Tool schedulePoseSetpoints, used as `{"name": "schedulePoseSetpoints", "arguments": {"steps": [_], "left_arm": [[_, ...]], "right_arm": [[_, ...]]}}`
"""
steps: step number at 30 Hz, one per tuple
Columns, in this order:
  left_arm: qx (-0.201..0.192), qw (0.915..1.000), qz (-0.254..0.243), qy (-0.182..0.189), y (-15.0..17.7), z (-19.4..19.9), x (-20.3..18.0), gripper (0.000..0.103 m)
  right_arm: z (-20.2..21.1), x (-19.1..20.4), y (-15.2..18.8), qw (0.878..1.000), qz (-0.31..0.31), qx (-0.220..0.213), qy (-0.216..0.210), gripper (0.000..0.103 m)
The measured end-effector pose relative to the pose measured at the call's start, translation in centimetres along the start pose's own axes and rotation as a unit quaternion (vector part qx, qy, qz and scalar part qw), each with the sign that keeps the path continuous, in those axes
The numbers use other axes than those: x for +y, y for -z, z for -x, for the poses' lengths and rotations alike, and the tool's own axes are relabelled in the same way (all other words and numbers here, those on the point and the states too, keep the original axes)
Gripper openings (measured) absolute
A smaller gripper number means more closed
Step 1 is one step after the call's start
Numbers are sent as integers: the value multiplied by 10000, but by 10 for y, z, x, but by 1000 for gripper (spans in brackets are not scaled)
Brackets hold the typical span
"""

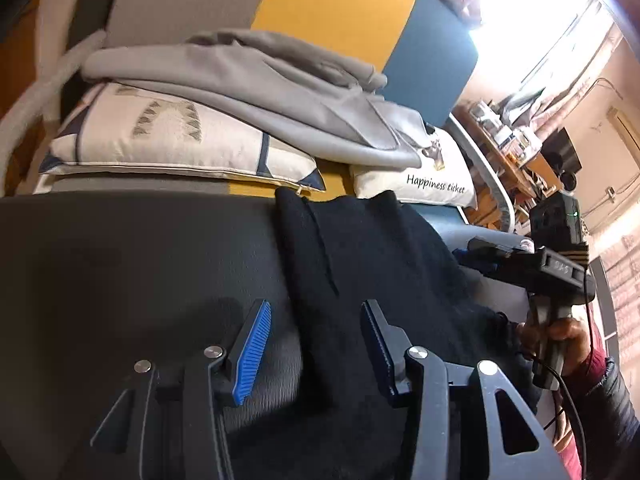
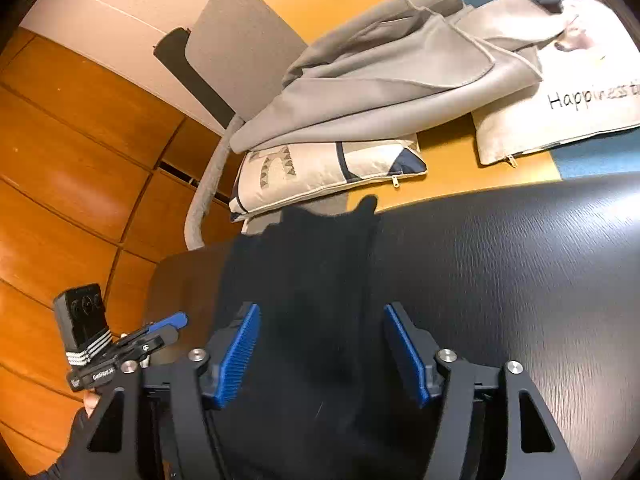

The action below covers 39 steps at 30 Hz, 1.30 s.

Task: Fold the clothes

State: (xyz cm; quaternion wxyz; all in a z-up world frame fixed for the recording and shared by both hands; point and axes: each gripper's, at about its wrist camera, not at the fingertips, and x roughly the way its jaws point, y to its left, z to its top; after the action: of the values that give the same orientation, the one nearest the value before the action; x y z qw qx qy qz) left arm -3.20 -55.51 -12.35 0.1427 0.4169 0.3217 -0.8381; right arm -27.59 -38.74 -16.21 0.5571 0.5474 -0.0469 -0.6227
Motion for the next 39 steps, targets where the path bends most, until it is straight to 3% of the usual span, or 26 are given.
{"name": "schedulePoseSetpoints", "arguments": {"steps": [2, 7, 10, 12, 13, 14, 15, 17, 26, 30, 36, 39], "left_arm": [[169, 9998, -64, -116, -9, -17, -1, 48], [126, 9989, -287, -360, -23, -31, -9, 48], [166, 9987, -210, -444, -29, -37, -12, 48], [111, 9991, -92, -404, -34, -37, -7, 38], [92, 9992, -6, -402, -37, -37, -1, 30], [79, 9991, 83, -403, -39, -37, 3, 14], [102, 9992, 269, -277, -41, -37, 9, 5], [42, 9990, 426, -141, -40, -32, 13, 4], [-680, 9960, 86, 580, -11, 25, -14, 3], [-1036, 9912, -119, 821, 21, 61, -31, 3], [-1266, 9875, -484, 807, 85, 98, -57, 3], [-1131, 9894, -614, 671, 117, 98, -67, 3]], "right_arm": [[-4, -6, -7, 9997, -94, 20, -233, 65], [-22, -9, -22, 9977, -94, 280, -610, 64], [-30, -7, -29, 9974, -18, 450, -570, 63], [-34, -2, -29, 9980, 153, 561, -262, 44], [-37, -1, -29, 9978, 230, 611, -92, 14], [-41, 1, -29, 9973, 306, 661, 79, 4], [-44, 2, -29, 9964, 382, 709, 248, 4], [-42, 5, -29, 9968, 401, 629, 282, 4], [5, 33, -9, 9973, 704, 102, -151, 4], [33, 47, 15, 9959, 870, -31, -255, 4], [78, 60, 73, 9945, 902, -212, -495, 4], [89, 60, 103, 9948, 893, -186, -450, 4]]}}
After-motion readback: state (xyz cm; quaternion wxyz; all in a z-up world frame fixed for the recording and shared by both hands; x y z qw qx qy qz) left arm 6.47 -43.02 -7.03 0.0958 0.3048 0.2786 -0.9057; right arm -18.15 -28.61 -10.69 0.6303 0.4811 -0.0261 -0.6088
